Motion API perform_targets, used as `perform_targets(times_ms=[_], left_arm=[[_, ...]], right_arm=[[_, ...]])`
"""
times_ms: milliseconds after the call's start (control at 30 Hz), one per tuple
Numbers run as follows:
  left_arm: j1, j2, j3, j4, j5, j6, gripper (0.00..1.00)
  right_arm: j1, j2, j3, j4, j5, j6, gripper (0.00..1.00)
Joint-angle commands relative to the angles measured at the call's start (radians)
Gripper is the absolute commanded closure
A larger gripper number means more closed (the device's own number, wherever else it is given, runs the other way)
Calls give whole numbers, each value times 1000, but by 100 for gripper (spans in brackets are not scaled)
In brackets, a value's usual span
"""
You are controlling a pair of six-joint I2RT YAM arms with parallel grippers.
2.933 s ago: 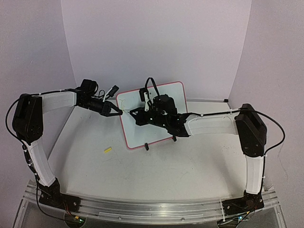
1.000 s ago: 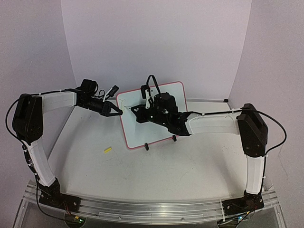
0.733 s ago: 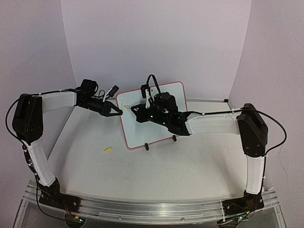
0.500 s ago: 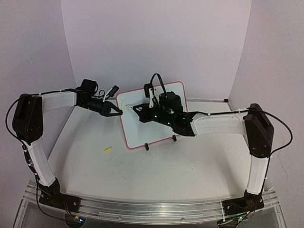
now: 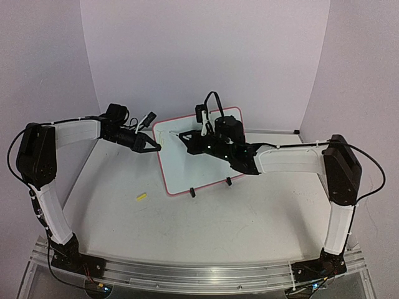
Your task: Write a sentence on the whiteboard
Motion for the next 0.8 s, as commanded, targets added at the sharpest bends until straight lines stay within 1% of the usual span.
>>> perform_targets(times_ms=[0, 267, 767], left_arm=[[-16, -17, 22, -38, -49, 30, 100], [-16, -12, 23, -43, -50, 33, 100], [-16, -12, 25, -44, -50, 35, 100]], right_arm=[[-5, 24, 38, 9, -10, 14, 100], [-6, 47, 61, 3, -34, 16, 100], [-10, 68, 67, -8, -12, 32, 100]])
